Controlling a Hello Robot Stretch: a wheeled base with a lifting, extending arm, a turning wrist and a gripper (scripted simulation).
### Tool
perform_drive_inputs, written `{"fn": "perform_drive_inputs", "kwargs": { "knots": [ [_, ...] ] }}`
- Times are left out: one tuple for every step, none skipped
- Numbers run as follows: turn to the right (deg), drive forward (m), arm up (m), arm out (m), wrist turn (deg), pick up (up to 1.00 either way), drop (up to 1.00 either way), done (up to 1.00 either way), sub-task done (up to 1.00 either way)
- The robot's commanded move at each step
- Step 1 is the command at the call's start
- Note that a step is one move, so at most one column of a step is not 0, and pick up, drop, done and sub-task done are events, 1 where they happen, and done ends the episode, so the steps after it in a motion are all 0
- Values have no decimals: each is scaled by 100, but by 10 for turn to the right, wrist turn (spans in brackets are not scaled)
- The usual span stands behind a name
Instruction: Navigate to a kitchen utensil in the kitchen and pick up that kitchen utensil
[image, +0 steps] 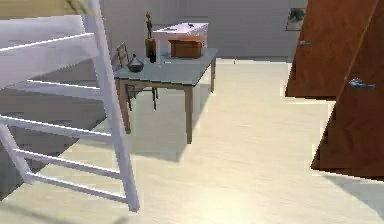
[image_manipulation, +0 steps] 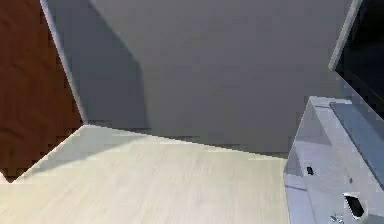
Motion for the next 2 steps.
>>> {"fn": "perform_drive_inputs", "kwargs": {
  "knots": [
    [120, 0, 0, 0, 0, 0, 0, 0, 0],
    [30, 0, 0, 0, 0, 0, 0, 0, 0]
  ]
}}
